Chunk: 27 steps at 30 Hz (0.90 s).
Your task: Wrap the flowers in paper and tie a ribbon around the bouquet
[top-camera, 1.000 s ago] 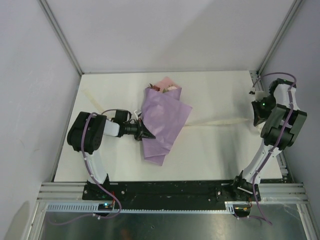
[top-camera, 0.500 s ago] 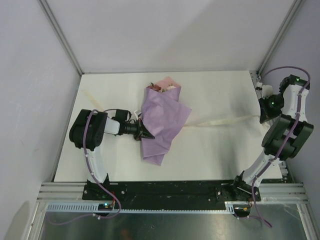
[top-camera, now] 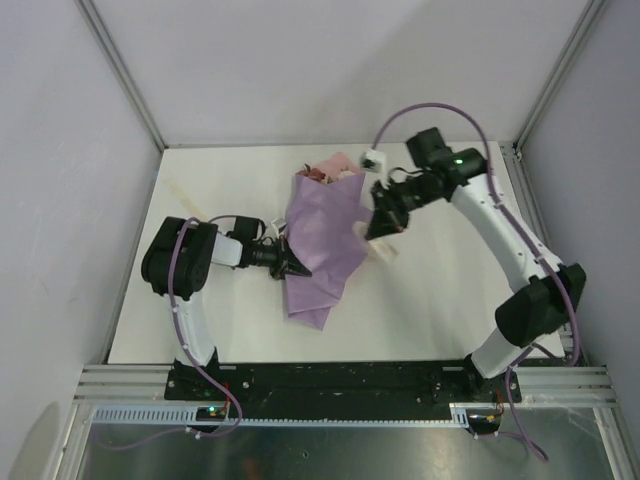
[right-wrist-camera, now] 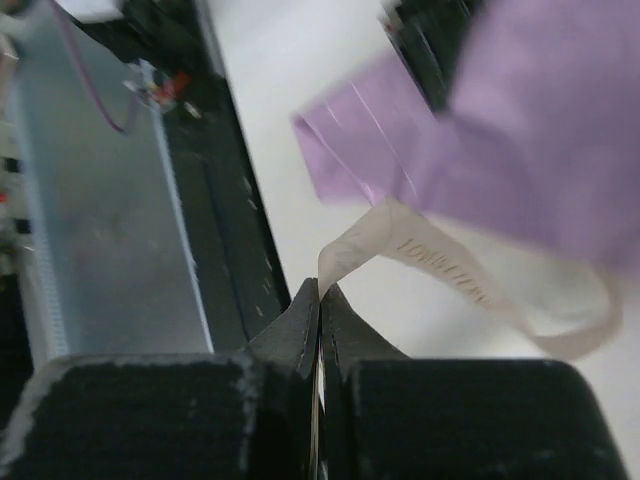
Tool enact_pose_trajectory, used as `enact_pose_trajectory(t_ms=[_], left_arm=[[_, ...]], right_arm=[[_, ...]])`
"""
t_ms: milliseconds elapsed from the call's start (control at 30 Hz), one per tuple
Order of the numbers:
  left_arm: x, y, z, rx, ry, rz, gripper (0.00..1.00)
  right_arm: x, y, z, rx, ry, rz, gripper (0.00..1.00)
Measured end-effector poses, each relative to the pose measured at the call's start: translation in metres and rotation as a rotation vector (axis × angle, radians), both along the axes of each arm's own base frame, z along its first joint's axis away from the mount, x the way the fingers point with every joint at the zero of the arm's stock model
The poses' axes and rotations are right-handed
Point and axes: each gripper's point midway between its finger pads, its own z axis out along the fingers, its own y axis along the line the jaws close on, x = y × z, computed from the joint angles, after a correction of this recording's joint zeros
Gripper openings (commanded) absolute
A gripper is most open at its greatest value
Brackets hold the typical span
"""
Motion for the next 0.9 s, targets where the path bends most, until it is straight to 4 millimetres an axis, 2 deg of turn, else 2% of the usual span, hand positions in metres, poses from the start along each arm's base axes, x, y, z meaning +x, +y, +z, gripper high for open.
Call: enact_pose_trajectory(t_ms=[67,167,267,333,367,467,567,633,900], left_arm=[[0.0,-0.004,0.0,0.002,-0.005,-0.011,0.0],[-0.002,-0.009,0.0,0.003,-0.008,-0.026,0.0],[-0.002,-0.01,0.0,0.004,-0.009,-0.03,0.05],[-0.002,-0.01,0.0,0.005,-0.013,-0.032,0.19],[-0.002,-0.01,0.0,0.005,-0.017,-0.034,0.26],[-0.002,-0.008,0.003,0.006,-0.025,-0.034,0.39],[-0.002,-0.004,0.01,0.023,-0.062,-0.025,0.49],[-0.003,0.0,0.017,0.046,-0.095,-0.011,0.54],[-0.008,0.021,0.046,0.127,-0.234,0.008,0.6]], right_arm=[[-0.001,0.042,0.009,0.091,0.042,0.036,0.0],[0.017,0.093,0.008,0.191,0.101,0.048,0.0],[0.044,0.133,-0.023,0.236,0.199,0.029,0.0],[0.061,0.151,-0.061,0.229,0.286,-0.003,0.0],[0.068,0.156,-0.082,0.217,0.332,-0.024,0.0],[0.075,0.16,-0.139,0.174,0.445,-0.083,0.0],[0.072,0.157,-0.172,0.142,0.519,-0.127,0.0],[0.073,0.155,-0.181,0.139,0.54,-0.145,0.0],[0.081,0.156,-0.182,0.173,0.516,-0.156,0.0]])
